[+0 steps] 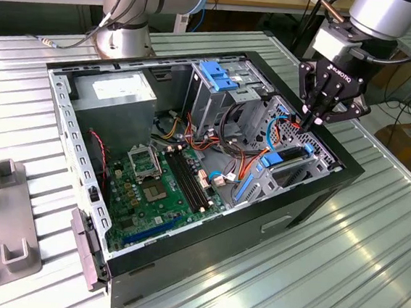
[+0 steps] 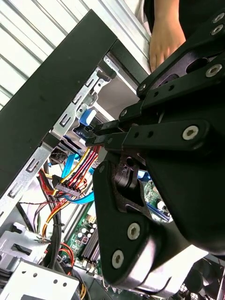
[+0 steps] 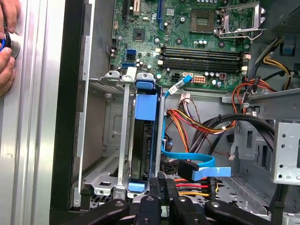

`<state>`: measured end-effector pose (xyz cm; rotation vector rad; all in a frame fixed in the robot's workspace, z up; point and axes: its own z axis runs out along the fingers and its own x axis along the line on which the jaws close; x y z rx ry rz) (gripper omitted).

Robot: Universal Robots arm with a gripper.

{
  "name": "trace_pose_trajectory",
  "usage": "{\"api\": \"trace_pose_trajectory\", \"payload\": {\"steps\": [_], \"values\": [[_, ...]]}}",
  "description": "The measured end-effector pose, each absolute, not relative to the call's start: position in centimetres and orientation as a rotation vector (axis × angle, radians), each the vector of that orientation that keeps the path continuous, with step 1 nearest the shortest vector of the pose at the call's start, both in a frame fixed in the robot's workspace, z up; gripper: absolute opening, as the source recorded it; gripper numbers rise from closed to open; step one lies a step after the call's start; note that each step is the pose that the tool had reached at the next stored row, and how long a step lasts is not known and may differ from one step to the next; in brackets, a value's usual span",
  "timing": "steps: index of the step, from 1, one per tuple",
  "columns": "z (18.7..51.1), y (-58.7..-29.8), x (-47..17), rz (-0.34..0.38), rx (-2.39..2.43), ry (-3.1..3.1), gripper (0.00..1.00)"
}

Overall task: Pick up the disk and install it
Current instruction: 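Insert the first disk wire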

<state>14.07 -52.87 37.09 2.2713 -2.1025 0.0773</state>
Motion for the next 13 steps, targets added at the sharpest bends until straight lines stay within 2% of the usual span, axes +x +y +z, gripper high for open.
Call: {"api": "trace_pose_trajectory", "payload": {"steps": [13], "values": [[36.94, -52.87, 13.93, 0.075, 2.216, -2.159, 0.17]]}}
